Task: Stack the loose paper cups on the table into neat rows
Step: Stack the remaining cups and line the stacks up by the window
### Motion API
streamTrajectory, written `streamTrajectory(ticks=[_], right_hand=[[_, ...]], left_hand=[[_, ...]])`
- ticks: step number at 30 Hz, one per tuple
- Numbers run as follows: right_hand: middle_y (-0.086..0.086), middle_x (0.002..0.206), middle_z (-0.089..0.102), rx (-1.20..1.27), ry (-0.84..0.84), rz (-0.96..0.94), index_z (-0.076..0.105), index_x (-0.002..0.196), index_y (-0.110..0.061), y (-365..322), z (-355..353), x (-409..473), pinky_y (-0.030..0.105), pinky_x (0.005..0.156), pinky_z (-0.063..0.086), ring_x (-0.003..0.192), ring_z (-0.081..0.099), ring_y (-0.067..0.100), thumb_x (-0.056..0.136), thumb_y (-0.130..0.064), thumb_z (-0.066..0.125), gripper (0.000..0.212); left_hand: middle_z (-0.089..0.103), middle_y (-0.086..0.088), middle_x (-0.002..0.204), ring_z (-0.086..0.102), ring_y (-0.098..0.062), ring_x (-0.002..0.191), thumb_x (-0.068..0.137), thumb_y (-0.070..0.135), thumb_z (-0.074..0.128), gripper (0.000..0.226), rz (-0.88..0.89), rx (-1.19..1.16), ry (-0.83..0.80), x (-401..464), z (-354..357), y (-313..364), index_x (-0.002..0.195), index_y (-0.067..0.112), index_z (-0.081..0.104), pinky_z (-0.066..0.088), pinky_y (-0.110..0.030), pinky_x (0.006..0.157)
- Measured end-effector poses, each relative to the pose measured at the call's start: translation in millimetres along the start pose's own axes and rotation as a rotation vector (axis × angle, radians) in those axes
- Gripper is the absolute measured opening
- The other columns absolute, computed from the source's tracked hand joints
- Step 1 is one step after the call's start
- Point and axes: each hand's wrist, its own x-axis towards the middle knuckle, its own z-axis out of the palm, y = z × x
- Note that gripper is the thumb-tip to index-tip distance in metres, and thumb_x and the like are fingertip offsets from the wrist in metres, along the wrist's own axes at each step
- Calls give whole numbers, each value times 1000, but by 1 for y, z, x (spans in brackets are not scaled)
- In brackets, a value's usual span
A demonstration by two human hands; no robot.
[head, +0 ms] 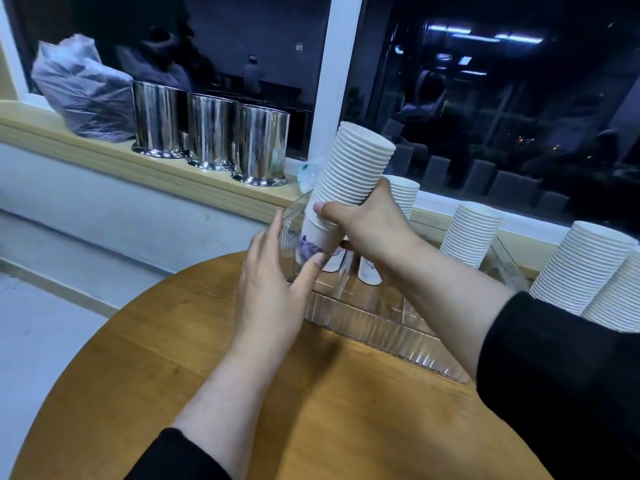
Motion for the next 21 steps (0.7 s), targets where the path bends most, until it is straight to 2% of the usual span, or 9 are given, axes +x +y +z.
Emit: streamTrajectory(ticks=[2, 4, 6, 8, 11, 14, 17, 21], right_hand=[[1, 112, 65, -50, 39, 64, 43, 122, -18, -1, 5, 10, 53, 84, 57, 100, 66, 25, 53, -46, 84, 85], [8, 120, 59, -65, 65, 147, 34, 128, -12, 1, 13, 19, 52, 92, 52, 105, 61, 31, 70, -34, 84, 79], [13, 124, 56, -85, 84, 230, 26, 133, -9, 5, 21, 29, 51, 94, 51, 107, 58, 35, 78, -31, 80, 80], [15, 125, 55, -92, 86, 298, 22, 137, -8, 8, 31, 36, 51, 95, 50, 109, 57, 36, 80, -31, 80, 84], [16, 126, 53, -108, 86, 359, 17, 139, -8, 14, 42, 44, 48, 96, 49, 110, 55, 35, 82, -25, 79, 86], [15, 127, 53, -84, 101, 421, 16, 137, -11, 21, 56, 55, 48, 97, 51, 112, 56, 35, 81, -21, 79, 86], [15, 127, 53, -49, 107, 512, 9, 132, -14, 34, 73, 58, 49, 94, 53, 110, 58, 35, 77, -24, 81, 92], [14, 130, 51, -6, 161, 511, 15, 124, -19, 44, 84, 61, 47, 92, 54, 111, 58, 34, 77, -21, 78, 79]], left_hand=[[49, -2, 147, 44, -18, 138, 94, 33, 66, 66, 17, 41, 37, 0, 1, -4, 153, 19, 40, 30, -23, 111], [49, -3, 147, 44, -19, 138, 96, 26, 64, 61, 16, 65, 49, 0, 3, -8, 151, 16, 43, 28, -22, 112], [44, -5, 152, 40, -21, 141, 95, 22, 64, 63, -4, 97, 9, 0, 6, -12, 153, 15, 40, 29, -30, 117], [35, -6, 159, 33, -23, 147, 95, 19, 62, 68, -47, 135, -55, -1, 9, -18, 156, 15, 32, 26, -37, 122], [26, -5, 165, 25, -21, 151, 95, 12, 57, 73, -99, 143, -126, -2, 11, -23, 159, 15, 23, 15, -27, 122], [26, -4, 165, 25, -19, 150, 94, 8, 55, 72, -105, 130, -132, 0, 11, -24, 159, 16, 23, 11, -19, 117], [27, -3, 164, 25, -17, 150, 94, 7, 54, 72, -109, 116, -131, 0, 10, -26, 159, 17, 24, 11, -18, 117], [26, -1, 165, 24, -16, 150, 94, 7, 54, 73, -114, 112, -135, 0, 11, -26, 159, 20, 24, 11, -18, 116]])
